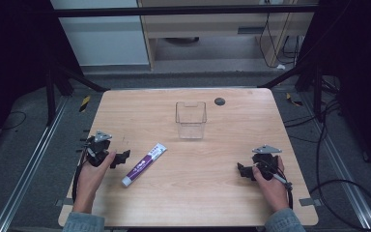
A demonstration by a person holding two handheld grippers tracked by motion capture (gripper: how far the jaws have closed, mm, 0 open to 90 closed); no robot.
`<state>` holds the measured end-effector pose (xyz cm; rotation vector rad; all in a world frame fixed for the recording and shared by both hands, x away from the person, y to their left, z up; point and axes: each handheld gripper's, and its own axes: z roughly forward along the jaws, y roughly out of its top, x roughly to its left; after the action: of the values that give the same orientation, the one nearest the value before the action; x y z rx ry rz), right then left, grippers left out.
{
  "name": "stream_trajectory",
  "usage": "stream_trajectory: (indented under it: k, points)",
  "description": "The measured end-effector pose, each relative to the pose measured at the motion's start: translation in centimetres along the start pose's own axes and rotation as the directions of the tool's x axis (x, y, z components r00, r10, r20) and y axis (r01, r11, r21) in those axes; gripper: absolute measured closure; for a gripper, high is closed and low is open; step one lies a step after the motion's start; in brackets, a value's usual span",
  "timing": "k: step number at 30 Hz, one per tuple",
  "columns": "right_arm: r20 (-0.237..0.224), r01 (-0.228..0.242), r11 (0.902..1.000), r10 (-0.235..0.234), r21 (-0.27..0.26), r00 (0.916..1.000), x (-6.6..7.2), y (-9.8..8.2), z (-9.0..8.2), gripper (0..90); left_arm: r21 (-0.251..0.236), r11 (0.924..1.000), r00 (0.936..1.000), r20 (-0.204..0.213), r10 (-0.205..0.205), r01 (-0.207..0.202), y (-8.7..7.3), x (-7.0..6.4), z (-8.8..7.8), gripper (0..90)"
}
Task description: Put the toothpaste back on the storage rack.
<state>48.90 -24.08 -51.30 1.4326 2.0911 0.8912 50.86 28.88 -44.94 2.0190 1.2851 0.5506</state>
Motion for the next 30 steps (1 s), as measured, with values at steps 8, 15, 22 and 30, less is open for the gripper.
stream_trajectory:
  k: [8, 15, 22, 30]
  points:
    - [0.0, -0.001, 1.0, 0.001, 0.0, 1.0, 0.0, 0.0, 0.0, 0.4, 0.066, 0.9924, 0.9946, -0.006, 0.104, -0.103, 0.5, -2.0, -0.1, 4.5]
    - [0.0, 0.0, 1.0, 0.0, 0.0, 1.0, 0.0, 0.0, 0.0, 0.4, 0.08, 0.9913, 0.9939, 0.042, 0.102, -0.105, 0.7, -3.3, 0.5, 6.6]
    - [0.0, -0.001, 1.0, 0.001, 0.0, 1.0, 0.0, 0.0, 0.0, 0.4, 0.096, 0.9888, 0.9914, 0.075, 0.107, -0.114, 0.7, -3.8, 0.2, 7.1]
    - [0.0, -0.001, 1.0, 0.001, 0.0, 1.0, 0.0, 0.0, 0.0, 0.4, 0.132, 0.9782, 0.9839, 0.102, 0.147, -0.16, 1.2, -4.9, 0.1, 9.6]
